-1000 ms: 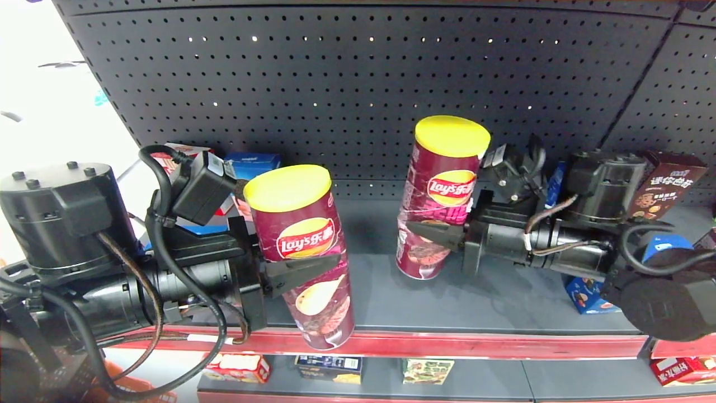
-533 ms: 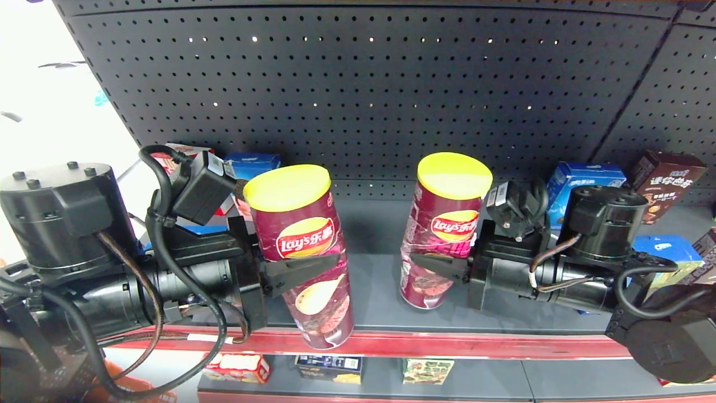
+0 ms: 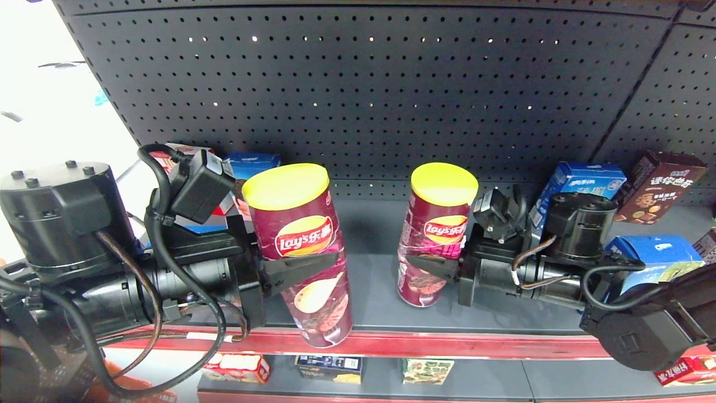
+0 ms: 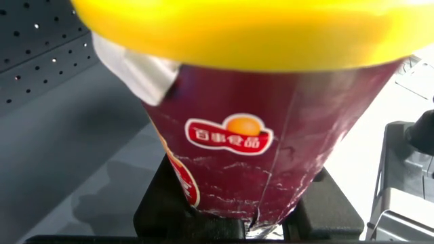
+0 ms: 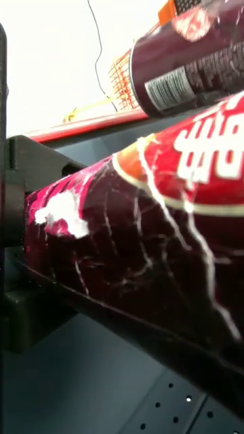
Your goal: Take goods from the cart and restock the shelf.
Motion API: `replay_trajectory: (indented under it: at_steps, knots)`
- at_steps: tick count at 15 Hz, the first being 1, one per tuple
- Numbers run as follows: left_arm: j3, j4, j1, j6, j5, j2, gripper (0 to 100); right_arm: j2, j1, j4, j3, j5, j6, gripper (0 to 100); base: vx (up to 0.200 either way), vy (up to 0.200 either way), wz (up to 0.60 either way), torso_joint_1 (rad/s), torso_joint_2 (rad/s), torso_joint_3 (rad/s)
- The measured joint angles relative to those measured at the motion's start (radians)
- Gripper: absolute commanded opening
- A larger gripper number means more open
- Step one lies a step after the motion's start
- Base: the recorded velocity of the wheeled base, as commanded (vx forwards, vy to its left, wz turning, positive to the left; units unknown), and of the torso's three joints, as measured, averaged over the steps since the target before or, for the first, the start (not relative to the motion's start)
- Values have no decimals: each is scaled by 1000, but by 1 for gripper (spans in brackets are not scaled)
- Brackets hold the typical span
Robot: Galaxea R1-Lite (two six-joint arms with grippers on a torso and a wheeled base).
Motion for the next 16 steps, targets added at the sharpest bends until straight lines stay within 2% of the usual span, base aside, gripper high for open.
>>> replay_trajectory:
  at_steps: [9, 10, 16]
  knots:
    - [2, -1, 0, 0, 0, 0, 0, 55, -4, -4, -21, 3, -37, 0, 0, 0, 0, 0, 0, 0]
    - [2, -1, 0, 0, 0, 0, 0, 56, -4, -3, -20, 3, -41, 100, 0, 0, 0, 0, 0, 0]
    - [4, -2, 1, 0, 0, 0, 0, 47, -6, -6, -3, -6, -47, 100, 0, 0, 0, 0, 0, 0]
